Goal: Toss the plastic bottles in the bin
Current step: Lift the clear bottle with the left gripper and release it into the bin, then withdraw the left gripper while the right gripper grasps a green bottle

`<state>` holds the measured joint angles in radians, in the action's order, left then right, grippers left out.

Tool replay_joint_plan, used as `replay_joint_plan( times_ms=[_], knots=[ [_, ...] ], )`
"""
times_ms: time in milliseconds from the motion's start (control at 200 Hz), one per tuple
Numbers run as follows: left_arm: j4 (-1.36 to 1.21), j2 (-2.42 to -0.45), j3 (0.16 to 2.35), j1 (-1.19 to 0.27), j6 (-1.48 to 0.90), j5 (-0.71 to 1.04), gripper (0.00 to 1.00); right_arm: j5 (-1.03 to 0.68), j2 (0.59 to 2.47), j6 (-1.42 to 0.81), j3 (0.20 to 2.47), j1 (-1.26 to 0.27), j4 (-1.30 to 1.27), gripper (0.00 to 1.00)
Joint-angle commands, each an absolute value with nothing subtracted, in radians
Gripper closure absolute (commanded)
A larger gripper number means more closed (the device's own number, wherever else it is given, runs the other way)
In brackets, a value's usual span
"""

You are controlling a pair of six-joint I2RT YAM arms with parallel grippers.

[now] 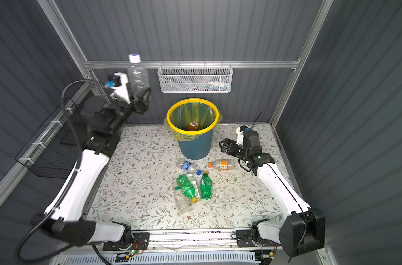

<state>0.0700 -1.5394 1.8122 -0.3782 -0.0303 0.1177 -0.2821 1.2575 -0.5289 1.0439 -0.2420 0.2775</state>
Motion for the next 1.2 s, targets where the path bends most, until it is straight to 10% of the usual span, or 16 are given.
replay_joint_plan(
  times_ms=[0, 685, 1196],
  knots=[
    [0.352, -1.642, 1.928, -0.447, -0.016, 0.071, 0.0, -0.263, 1.259, -0.527, 1.066, -0.269, 0.283, 0.12],
    [0.285, -1.178, 1.306, -0.256, -0.14, -0.278, 0.0, -0.264, 1.314, -0.36, 1.095, -0.376, 0.456, 0.11],
    [0.244, -1.122, 0.985, -0.235, -0.252, -0.368, 0.0, -0.188, 1.424, -0.291, 1.118, -0.739, 0.579, 0.11]
  ],
)
